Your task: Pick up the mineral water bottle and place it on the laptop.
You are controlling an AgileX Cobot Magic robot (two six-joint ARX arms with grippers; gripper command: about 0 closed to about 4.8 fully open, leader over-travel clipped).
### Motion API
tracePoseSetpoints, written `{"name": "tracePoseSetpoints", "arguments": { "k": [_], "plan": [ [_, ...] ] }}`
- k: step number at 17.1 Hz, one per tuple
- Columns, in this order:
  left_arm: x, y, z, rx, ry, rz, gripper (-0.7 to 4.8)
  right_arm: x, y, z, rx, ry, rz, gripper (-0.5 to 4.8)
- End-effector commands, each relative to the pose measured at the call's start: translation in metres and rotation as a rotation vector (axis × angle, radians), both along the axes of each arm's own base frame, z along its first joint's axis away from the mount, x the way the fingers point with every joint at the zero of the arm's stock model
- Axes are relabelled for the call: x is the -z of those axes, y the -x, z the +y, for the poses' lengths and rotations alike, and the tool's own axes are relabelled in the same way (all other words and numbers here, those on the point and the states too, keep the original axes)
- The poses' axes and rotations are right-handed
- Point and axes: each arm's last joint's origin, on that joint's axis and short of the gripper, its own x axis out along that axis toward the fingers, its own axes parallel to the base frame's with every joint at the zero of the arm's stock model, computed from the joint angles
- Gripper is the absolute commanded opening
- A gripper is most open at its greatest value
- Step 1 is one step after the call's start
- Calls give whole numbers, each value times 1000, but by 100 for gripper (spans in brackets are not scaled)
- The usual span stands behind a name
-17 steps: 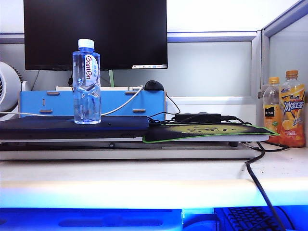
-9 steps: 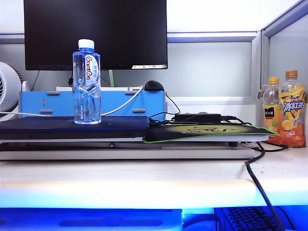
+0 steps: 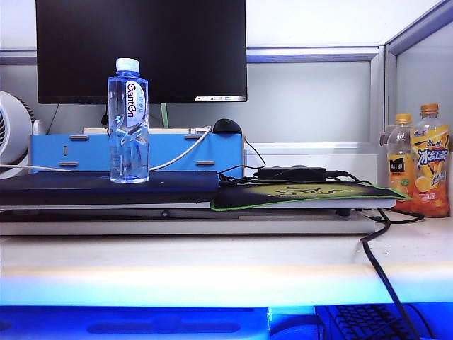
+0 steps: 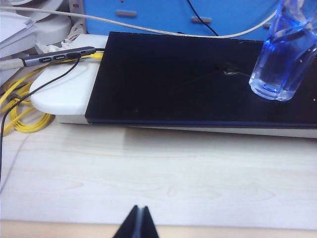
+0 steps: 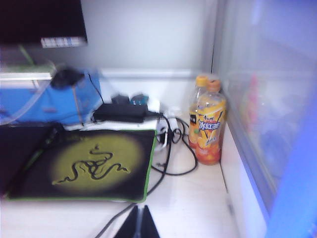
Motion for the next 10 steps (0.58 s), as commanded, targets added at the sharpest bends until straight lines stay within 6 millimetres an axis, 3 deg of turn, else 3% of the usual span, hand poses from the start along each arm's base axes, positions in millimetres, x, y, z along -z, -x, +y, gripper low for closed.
{"name": "tracePoseSetpoints", "arguments": {
  "k": [1, 3, 6, 8, 10],
  "plan": [
    [-1, 1, 0, 3, -1, -4, -2, 9, -9, 10, -136, 30, 68, -5],
    [-1, 1, 0, -3, -2, -12, -2, 18, -19, 27, -462, 14, 4, -5],
    [-1, 1, 0, -1, -2, -13, -2, 41, -29, 38, -553, 167, 17, -5],
    [-1, 1, 0, -1, -2, -12, -2, 44, -33, 38, -497, 194, 5, -5],
    [-1, 1, 0, -1, -2, -13, -2, 56, -39, 32, -191, 244, 93, -5]
  ]
}}
